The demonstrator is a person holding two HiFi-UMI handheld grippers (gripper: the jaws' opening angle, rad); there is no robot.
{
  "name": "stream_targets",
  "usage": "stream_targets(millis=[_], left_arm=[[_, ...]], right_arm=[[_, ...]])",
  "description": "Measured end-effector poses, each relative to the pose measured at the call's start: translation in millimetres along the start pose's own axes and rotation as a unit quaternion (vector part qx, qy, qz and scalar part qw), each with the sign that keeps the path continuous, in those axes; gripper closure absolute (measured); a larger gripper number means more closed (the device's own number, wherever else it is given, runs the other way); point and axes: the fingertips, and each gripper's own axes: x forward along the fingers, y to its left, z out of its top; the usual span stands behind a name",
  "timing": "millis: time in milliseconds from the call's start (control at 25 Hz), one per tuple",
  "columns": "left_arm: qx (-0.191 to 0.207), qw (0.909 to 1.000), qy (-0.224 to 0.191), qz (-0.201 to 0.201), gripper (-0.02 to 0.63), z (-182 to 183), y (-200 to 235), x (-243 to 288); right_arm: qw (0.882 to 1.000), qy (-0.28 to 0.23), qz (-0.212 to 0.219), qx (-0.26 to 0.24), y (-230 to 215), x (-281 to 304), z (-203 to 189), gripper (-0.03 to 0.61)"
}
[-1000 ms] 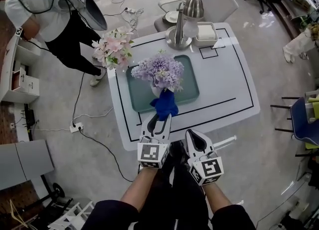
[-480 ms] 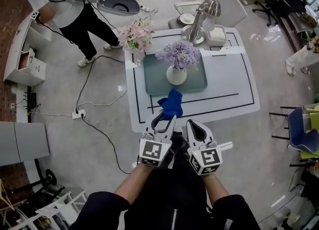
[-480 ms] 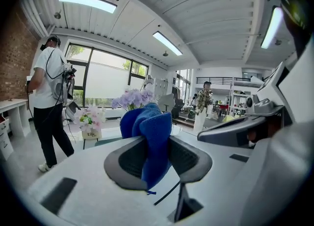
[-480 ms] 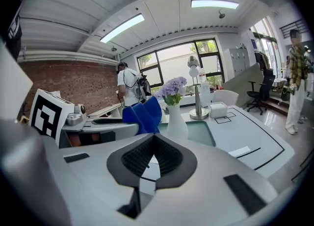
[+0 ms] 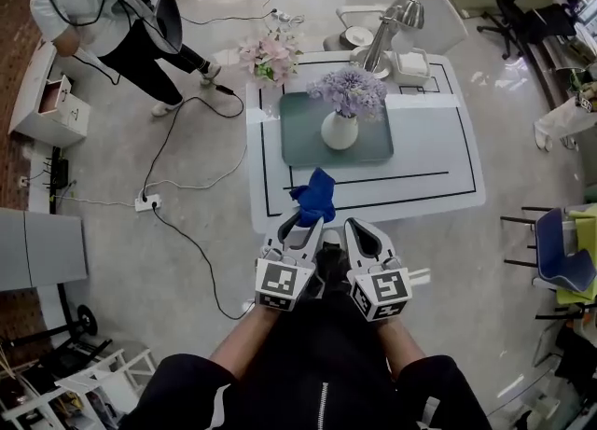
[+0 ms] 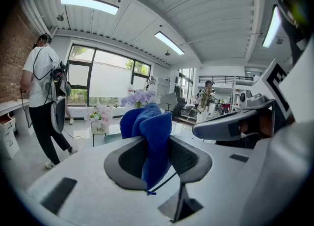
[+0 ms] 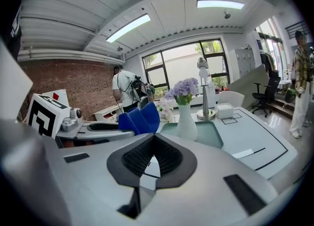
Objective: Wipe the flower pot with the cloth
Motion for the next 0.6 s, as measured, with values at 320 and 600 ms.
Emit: stream_targets(millis=[320, 600], left_arm=[[0.023, 0.9995, -0.022, 0.004, 0.488, 8.4, 6.5, -10.0], [0.007, 0.9997, -0.019, 0.011, 0.488, 11.7, 8.8, -20.8]], right_arm=[[1.000, -0.009, 0.012, -0.014, 15.2, 0.4, 11.0, 0.571], [1.000, -0.005, 0.017, -0.018, 26.3, -2.1, 9.0, 0.571]])
